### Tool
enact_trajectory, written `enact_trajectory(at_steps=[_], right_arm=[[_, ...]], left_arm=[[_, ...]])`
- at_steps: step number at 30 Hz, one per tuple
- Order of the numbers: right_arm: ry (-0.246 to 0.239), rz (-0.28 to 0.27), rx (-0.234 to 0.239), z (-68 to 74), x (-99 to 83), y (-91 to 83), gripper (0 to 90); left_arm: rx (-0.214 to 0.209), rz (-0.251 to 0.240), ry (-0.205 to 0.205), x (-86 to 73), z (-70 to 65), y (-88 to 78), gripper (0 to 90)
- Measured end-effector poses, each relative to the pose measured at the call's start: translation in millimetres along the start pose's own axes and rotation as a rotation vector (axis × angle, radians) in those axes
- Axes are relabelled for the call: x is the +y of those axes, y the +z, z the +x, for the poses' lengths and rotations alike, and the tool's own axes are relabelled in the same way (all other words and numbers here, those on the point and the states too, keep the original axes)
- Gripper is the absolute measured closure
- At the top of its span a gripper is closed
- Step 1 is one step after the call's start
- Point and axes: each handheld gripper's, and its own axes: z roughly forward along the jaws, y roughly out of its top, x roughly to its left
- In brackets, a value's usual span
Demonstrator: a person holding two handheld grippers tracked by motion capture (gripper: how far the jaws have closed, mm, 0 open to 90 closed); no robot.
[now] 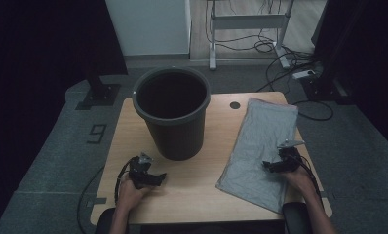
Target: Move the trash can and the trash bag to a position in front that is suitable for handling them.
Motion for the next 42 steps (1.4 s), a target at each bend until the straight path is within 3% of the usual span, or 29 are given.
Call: enact_trajectory(at_steps=[12, 18, 21, 24, 28, 29, 30, 31, 34, 36, 38, 39, 40, 42], right_arm=[[0.012, -0.005, -0.010, 3.9, -35.6, -33.7, 5.9], [0.018, -0.002, -0.016, 7.1, -40.1, -38.6, 5.9], [0.022, -0.001, -0.009, 9.2, -38.9, -38.7, 5.6], [0.021, -0.036, -0.013, 15.3, -30.7, -43.1, 3.2], [0.030, -0.092, 0.023, 19.8, -13.5, -50.3, 0.0], [0.035, -0.101, 0.029, 20.7, -7.6, -50.8, 0.0], [0.037, -0.105, 0.034, 21.0, -4.3, -50.6, 0.0], [0.037, -0.107, 0.038, 21.3, -0.2, -49.8, 0.0], [0.043, -0.113, 0.049, 21.9, 7.2, -47.4, 0.0], [0.054, -0.125, 0.062, 23.0, 17.4, -42.1, 0.0], [0.056, -0.115, 0.058, 24.6, 24.1, -37.6, 0.0], [0.055, -0.110, 0.055, 25.7, 27.3, -35.6, 0.0], [0.048, -0.111, 0.059, 27.1, 30.9, -33.6, 0.0], [0.043, -0.109, 0.056, 28.8, 35.8, -31.3, 0.0]], left_arm=[[-0.003, 0.001, 0.006, -0.3, 0.3, -0.3, 0.0], [-0.006, 0.005, 0.005, 0.4, 0.3, -0.2, 0.0], [-0.029, 0.026, 0.015, 1.3, 3.0, -2.6, 0.0], [-0.054, 0.033, -0.019, 2.7, 11.0, -7.7, 0.0], [-0.036, 0.016, -0.043, 5.0, 22.4, -14.3, 0.0], [-0.024, -0.005, -0.058, 8.0, 34.3, -18.4, 0.0], [-0.024, -0.005, -0.058, 8.0, 34.3, -18.4, 0.0], [-0.028, -0.040, -0.087, 12.3, 46.8, -21.8, 0.0], [-0.020, -0.071, -0.109, 19.3, 57.8, -25.7, 0.0], [0.009, -0.107, -0.122, 36.7, 71.4, -31.4, 0.0], [0.020, -0.111, -0.119, 41.4, 73.5, -32.6, 0.0], [0.044, -0.122, -0.108, 55.4, 79.7, -35.4, 0.0], [0.044, -0.122, -0.108, 55.4, 79.7, -35.4, 0.0], [0.070, -0.142, -0.104, 71.3, 87.4, -36.5, 0.0]])
